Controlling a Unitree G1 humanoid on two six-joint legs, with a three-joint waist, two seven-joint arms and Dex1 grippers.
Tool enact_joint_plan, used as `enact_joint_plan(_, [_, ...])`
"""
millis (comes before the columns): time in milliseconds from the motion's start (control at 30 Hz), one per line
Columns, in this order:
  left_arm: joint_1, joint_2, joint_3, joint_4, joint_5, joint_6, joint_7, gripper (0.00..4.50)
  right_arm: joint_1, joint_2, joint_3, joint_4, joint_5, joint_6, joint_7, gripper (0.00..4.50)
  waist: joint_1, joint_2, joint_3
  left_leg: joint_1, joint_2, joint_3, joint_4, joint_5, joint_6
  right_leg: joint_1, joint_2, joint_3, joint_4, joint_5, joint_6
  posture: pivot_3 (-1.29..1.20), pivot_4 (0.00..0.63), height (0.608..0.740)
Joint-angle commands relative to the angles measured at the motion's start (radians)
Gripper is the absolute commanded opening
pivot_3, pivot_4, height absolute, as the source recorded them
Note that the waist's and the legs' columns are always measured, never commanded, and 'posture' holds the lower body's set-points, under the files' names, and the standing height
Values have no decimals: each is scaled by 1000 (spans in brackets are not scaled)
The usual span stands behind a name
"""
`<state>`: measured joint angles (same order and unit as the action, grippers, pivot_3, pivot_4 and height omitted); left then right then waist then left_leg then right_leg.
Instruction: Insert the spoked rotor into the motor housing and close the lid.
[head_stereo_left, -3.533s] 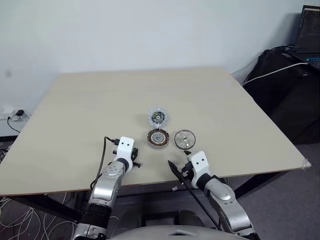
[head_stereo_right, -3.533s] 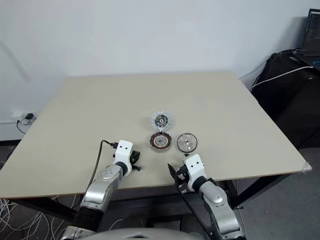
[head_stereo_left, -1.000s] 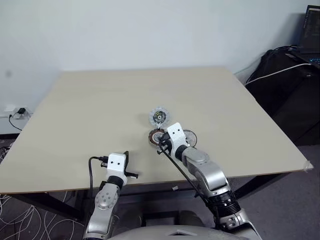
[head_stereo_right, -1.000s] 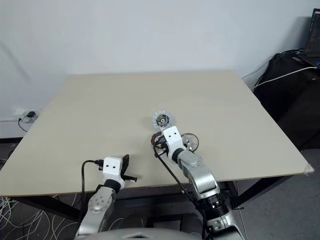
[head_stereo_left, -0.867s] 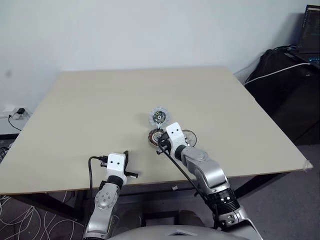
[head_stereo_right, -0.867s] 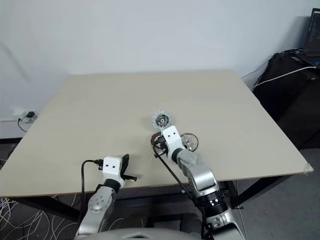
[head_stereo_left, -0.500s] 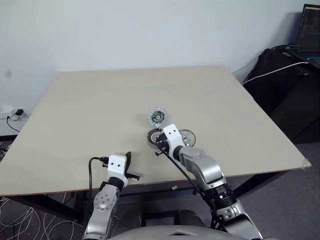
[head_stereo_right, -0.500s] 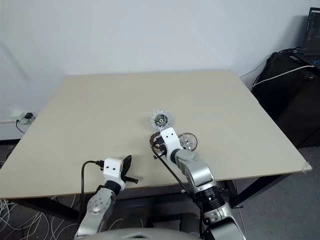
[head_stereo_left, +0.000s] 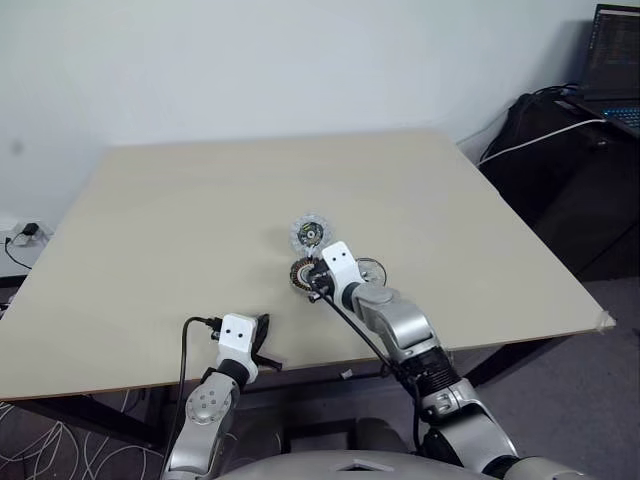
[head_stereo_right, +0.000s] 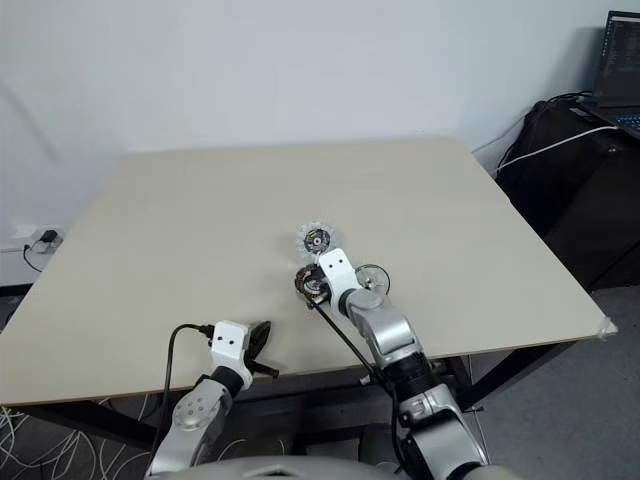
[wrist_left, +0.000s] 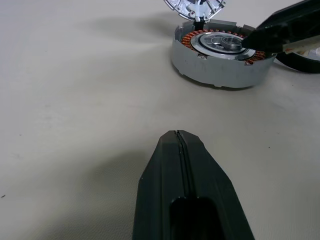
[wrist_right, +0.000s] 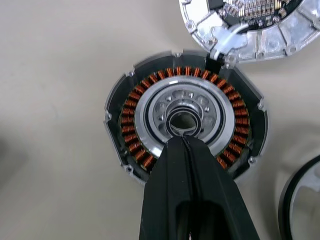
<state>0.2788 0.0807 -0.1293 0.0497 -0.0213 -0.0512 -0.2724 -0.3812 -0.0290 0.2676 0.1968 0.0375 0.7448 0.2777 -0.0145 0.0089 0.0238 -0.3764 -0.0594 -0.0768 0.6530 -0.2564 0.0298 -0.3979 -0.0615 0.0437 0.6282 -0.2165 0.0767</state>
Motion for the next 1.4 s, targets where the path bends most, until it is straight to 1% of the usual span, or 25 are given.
enact_joint_plan(33, [-13,-3,-7,-51,-16,0,-7,0,-30,7,-11,-3,-6,-24,-5,24,0,0,0,0,0,0,0,0,0,0,0,0,0,0,0,0,0,740])
enact_joint_plan(633, [-17,-7,-8,-63,-12,21,-11,0,-78,38,-21,75,-8,-77,-21,24,-8,2,0,0,0,0,-1,0,0,0,0,0,0,1,-2,0,0,740])
enact_joint_plan(1033, [-21,-13,-9,-57,-13,26,-12,0,-68,30,-12,44,-6,-80,7,24,-9,2,0,0,0,0,-2,1,0,-1,0,0,0,2,-2,0,0,740])
enact_joint_plan(1400, [-21,-10,-9,-58,-9,25,-10,0,-122,47,-30,174,-26,-143,-25,24,-11,2,0,0,0,0,-2,1,0,-1,0,0,0,2,-2,0,0,740])
